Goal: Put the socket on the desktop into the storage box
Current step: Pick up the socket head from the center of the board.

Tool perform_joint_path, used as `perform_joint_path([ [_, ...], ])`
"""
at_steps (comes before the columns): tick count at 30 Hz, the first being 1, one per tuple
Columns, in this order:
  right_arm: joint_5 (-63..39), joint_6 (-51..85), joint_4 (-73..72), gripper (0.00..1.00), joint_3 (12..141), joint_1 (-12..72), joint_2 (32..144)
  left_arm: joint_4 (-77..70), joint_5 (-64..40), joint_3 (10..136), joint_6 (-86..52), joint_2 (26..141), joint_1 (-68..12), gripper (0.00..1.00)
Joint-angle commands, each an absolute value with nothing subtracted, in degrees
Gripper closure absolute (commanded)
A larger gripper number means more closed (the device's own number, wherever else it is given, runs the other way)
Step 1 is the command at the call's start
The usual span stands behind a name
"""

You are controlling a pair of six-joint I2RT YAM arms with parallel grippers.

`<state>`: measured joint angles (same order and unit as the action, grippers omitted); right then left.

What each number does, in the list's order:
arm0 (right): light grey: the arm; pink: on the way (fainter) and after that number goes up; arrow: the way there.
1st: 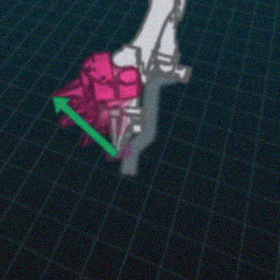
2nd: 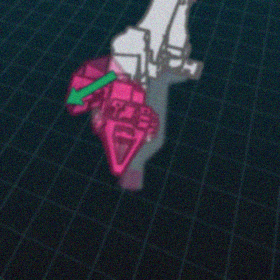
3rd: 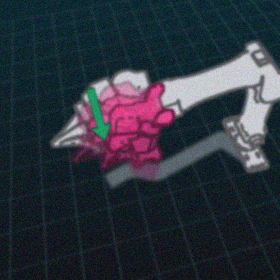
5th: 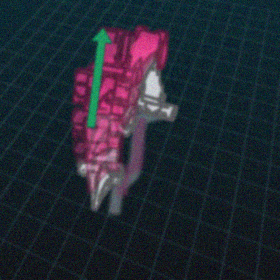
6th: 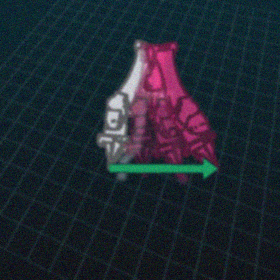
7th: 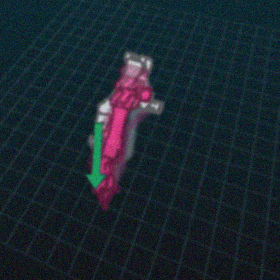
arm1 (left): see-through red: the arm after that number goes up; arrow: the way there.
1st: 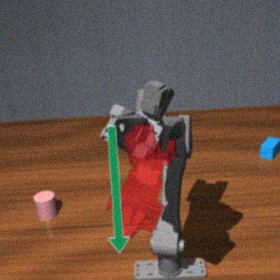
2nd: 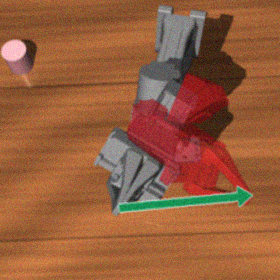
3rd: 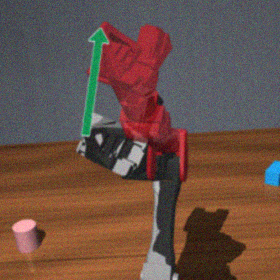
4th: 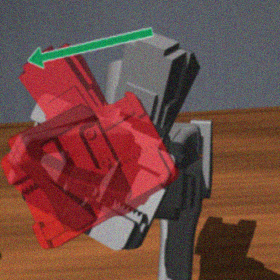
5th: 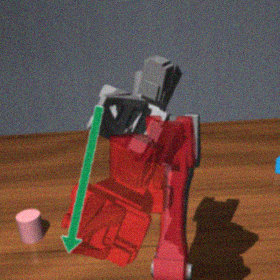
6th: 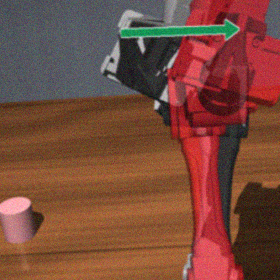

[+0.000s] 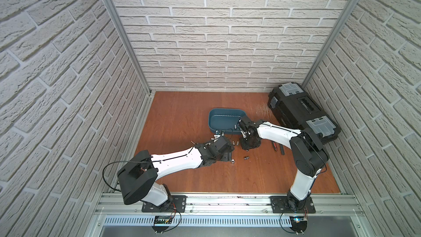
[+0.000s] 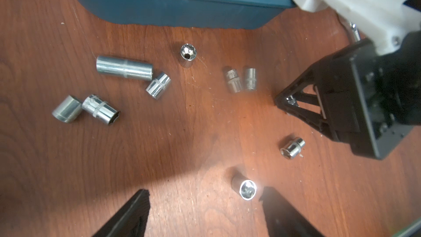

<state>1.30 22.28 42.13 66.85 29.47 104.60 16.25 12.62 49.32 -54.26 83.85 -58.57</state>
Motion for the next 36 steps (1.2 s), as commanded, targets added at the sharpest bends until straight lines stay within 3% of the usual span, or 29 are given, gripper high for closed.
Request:
perform_joint_path([
  [1,1.41,23.03,43.50,0.71,65.74,29.98,105.37,15.10,13.34,48.50,-54.71,82.69,-58.76,0.18],
  [6,1.58,22.78,43.98,0.77,65.65,30.02,104.87,15.20,13.43,48.77,-54.62,82.63,-58.75,0.18],
  [36,2.09,22.59,47.27,0.79,67.95,30.41,97.55,17.56,14.51,47.29,-54.54,78.34,-57.00,0.17],
])
